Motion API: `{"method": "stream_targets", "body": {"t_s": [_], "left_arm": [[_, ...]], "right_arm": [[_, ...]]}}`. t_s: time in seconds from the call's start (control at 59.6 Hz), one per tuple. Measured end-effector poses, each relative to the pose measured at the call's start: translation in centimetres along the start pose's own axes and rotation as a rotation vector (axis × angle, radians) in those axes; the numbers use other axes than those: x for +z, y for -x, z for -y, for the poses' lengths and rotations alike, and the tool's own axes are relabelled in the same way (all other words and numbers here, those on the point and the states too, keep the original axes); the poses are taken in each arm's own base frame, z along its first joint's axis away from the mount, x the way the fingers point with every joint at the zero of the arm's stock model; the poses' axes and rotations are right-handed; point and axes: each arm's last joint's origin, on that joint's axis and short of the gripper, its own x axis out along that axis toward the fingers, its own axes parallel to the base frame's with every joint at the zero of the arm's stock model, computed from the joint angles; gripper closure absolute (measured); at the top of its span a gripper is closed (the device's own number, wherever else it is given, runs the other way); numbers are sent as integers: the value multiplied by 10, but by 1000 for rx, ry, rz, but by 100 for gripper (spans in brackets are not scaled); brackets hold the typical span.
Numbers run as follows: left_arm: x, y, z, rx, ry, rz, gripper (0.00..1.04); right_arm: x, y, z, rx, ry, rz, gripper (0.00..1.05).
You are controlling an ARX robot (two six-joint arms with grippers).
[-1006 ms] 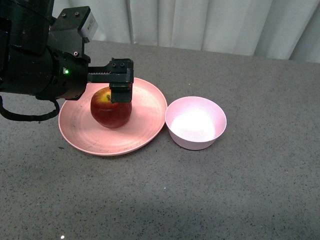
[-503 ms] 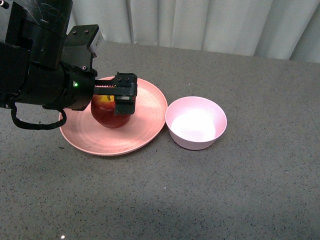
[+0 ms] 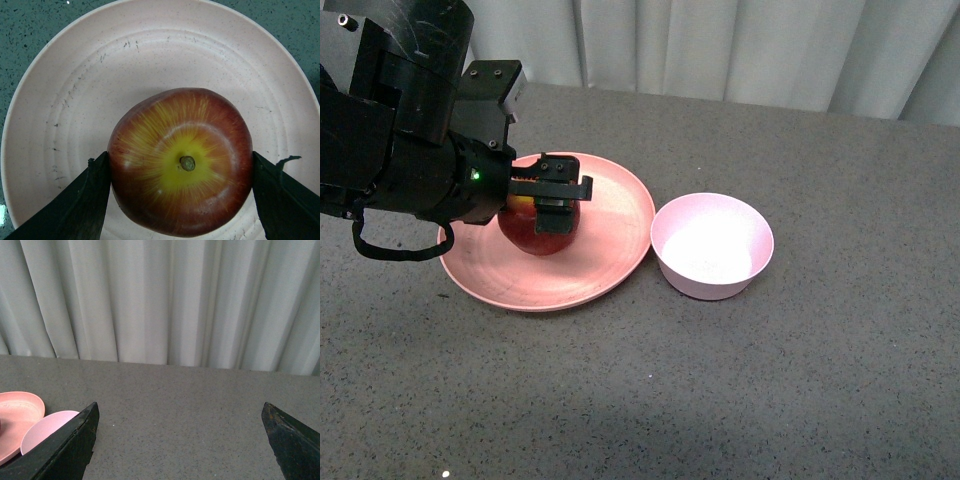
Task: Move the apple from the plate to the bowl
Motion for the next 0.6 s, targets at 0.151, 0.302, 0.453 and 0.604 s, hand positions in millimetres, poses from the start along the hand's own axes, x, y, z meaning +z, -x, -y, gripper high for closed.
{"method": "stream_targets", "body": {"t_s": [0.151,0.302,0.453,0.604], "left_arm": [[4,4,4,-23,-6,8,34],[21,14,17,-61,-21,62,34],[46,29,44,-125,-52,143,34],[54,34,72,-183,-87,166,34]], "right_arm": [[0,0,0,0,0,0,9],[0,0,0,0,0,0,9],[0,0,0,0,0,0,9],[0,0,0,0,0,0,9]]}}
